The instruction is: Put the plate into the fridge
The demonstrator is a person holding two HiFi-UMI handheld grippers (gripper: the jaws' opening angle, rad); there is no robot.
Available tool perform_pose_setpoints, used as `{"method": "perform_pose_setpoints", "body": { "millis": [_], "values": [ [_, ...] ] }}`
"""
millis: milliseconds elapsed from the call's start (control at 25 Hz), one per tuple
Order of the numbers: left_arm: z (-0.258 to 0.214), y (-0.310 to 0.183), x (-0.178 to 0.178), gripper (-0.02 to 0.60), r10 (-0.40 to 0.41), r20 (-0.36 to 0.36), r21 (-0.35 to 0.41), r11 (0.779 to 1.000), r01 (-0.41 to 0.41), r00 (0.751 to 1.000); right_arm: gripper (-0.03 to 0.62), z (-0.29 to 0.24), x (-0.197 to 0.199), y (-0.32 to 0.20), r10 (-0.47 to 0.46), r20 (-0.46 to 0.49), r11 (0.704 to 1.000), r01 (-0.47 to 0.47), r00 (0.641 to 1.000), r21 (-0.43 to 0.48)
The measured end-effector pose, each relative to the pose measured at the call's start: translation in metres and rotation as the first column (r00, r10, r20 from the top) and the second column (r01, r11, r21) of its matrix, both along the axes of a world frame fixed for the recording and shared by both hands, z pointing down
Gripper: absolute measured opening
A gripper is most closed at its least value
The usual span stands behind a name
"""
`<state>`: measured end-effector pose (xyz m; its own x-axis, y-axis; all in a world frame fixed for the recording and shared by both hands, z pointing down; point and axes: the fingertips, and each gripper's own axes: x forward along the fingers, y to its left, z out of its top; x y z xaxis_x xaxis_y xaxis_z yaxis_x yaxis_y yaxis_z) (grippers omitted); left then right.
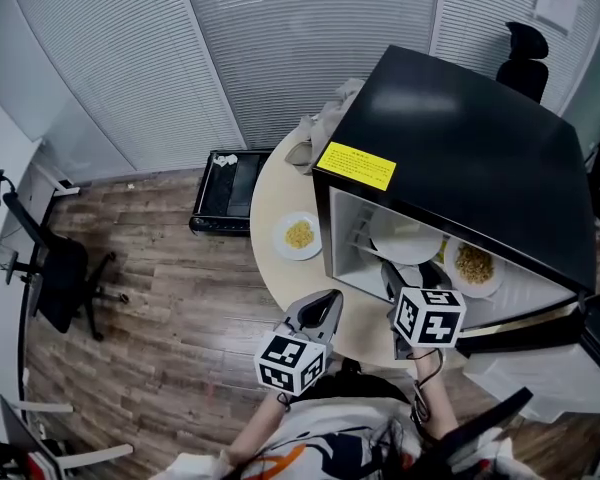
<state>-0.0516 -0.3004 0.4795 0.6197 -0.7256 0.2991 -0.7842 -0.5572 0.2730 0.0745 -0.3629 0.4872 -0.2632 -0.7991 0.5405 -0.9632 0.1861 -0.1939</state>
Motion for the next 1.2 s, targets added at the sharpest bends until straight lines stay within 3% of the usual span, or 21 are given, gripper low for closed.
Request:
{"method": "perform_pose_setpoints", "body": {
  "millis": [200,440,800,1200],
  "values": [
    [0.003,0.000,0.005,0.014,0.014,0.007,-0.005,1.000,-0.014,1.000,0.299,0.003,-0.002,0.003,-0.028,-0.107,0.999,0.031,0.994,0.022],
    [0.006,-0.001,0.004,0.014,0.015,-0.001,-0.016,1.000,-0.015,1.000,0.298,-0.002,-0.004,0.011,-0.059,-0.119,0.998,0.060,0.991,0.004],
    [0.010,-0.001,0.001,0.014,0.013,-0.017,-0.030,0.999,-0.013,1.000,0.298,0.002,-0.017,0.030,-0.118,-0.003,0.991,0.117,0.993,-0.063],
    [0.004,0.010,0.001,0.014,0.037,-0.015,-0.013,0.999,-0.037,0.999,0.298,0.001,-0.028,0.045,-0.120,0.092,0.991,0.125,0.989,-0.056]
  ]
}}
